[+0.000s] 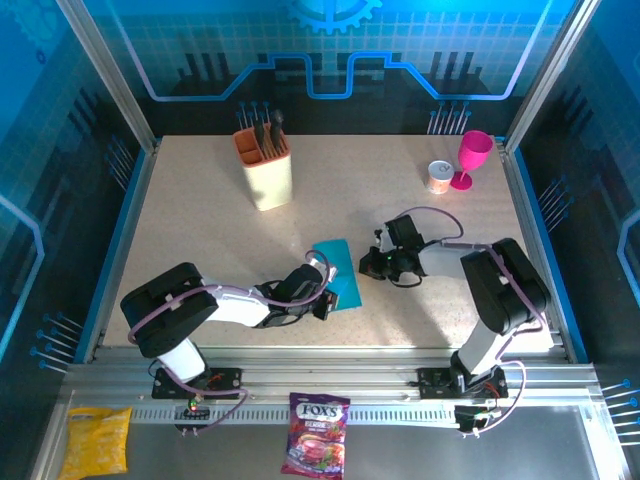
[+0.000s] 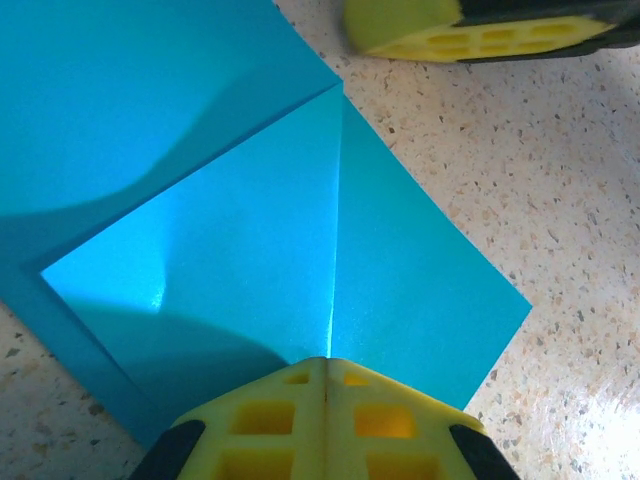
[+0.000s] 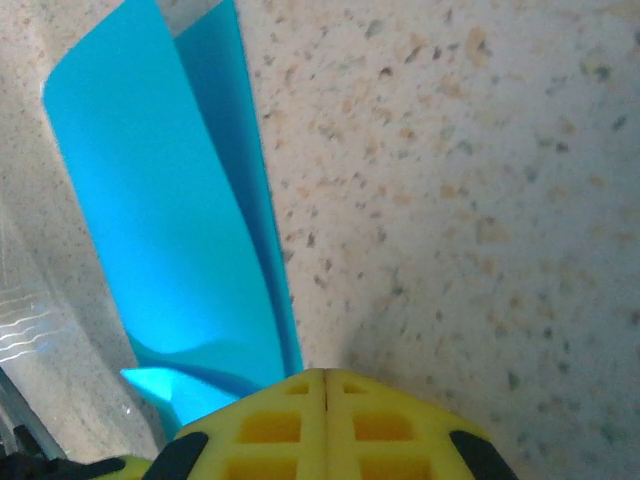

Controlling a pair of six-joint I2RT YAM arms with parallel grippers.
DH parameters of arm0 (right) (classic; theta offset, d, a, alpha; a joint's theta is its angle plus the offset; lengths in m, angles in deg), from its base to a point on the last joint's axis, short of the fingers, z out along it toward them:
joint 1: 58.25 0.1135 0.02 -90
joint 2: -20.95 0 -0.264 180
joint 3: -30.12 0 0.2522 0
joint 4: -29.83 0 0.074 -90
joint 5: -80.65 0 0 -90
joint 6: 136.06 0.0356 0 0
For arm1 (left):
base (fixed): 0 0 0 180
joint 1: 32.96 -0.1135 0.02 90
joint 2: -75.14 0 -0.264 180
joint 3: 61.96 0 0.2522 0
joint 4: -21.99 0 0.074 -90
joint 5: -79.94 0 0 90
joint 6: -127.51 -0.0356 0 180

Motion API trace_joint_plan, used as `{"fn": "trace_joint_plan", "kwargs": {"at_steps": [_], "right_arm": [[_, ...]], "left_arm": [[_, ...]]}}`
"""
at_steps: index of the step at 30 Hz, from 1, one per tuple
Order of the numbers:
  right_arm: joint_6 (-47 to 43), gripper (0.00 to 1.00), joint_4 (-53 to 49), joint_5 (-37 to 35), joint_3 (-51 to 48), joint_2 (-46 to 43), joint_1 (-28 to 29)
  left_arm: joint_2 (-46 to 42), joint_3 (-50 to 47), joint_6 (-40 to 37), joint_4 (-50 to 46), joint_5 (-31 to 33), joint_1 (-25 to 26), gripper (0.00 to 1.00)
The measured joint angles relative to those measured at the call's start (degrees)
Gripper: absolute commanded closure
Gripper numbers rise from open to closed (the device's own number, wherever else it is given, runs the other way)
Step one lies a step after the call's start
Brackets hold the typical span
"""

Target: Fold a paper plane with a square sheet of paper (pick it up from the middle)

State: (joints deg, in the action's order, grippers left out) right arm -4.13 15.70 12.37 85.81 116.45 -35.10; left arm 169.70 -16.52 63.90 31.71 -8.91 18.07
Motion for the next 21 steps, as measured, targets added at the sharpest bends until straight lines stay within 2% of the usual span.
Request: {"fn": "trace_joint_plan", "kwargs": {"at_steps": [4, 8, 12, 17, 21], "right_arm": [[0.33, 1.00, -1.14, -2.25, -1.07, -5.38, 3.89], [1.55, 1.00, -0.94, -3.72, -1.05, -7.02, 9.31], [3.08, 1.00, -0.33, -4.44, -0.24, -4.15, 11.85], [4.61, 1.00, 2.54, -4.59, 0.98, 2.51, 12.04], [5.49, 1.00, 4.39, -3.91, 1.29, 3.45, 12.41]], "left_arm": [[0.00, 0.02, -0.90, -0.07, -0.13, 0.07, 1.00], [0.00, 0.04, -1.09, -0.13, -0.15, 0.07, 1.00], [0.00, 0.11, -1.44, -0.26, -0.15, 0.07, 1.00], [-0.35, 0.17, -1.46, -1.05, -0.61, 0.11, 1.00], [-1.66, 0.44, -1.44, -3.78, -0.76, 0.15, 1.00]]}}
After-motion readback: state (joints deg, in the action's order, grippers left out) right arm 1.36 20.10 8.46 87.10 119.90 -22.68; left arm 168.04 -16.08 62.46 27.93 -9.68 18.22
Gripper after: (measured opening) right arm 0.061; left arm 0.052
